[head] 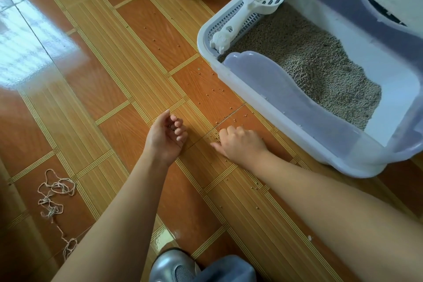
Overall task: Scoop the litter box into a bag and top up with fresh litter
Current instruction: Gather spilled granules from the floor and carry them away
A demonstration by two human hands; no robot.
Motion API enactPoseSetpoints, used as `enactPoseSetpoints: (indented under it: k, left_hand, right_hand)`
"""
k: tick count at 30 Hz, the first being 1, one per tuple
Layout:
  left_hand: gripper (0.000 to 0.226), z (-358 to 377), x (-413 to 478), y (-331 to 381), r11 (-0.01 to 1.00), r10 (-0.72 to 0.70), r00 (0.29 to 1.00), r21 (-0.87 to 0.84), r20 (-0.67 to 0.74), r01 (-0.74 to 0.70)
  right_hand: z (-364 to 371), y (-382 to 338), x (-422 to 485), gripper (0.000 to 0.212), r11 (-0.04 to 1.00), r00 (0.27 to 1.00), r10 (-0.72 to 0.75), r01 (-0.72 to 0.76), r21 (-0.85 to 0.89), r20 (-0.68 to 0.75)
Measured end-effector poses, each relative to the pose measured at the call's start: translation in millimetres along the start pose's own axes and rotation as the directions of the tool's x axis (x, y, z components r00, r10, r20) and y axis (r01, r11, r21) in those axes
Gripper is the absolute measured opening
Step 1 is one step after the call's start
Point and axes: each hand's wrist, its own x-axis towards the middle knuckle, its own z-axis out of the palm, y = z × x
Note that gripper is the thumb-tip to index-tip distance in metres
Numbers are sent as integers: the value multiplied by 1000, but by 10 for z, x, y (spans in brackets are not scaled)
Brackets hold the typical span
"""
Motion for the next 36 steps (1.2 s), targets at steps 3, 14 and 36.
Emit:
enactPoseSetpoints:
  k: [3, 14, 36]
  left_hand:
    - [50, 7, -4, 1, 1000, 2, 1000, 0, -8, -2]
    - [44, 28, 9, -2, 1000, 13, 999, 9, -31, -13]
    - [47, 5, 29, -8, 1000, 18, 999, -11, -51, -18]
  right_hand:
    - [33, 29, -41, 42, 999, 999, -30, 29, -32, -34]
    - [134, -21, -27, 34, 997, 997, 28, -33, -67, -75]
    - [11, 202, 28, 43, 994, 994, 112, -112, -9, 3]
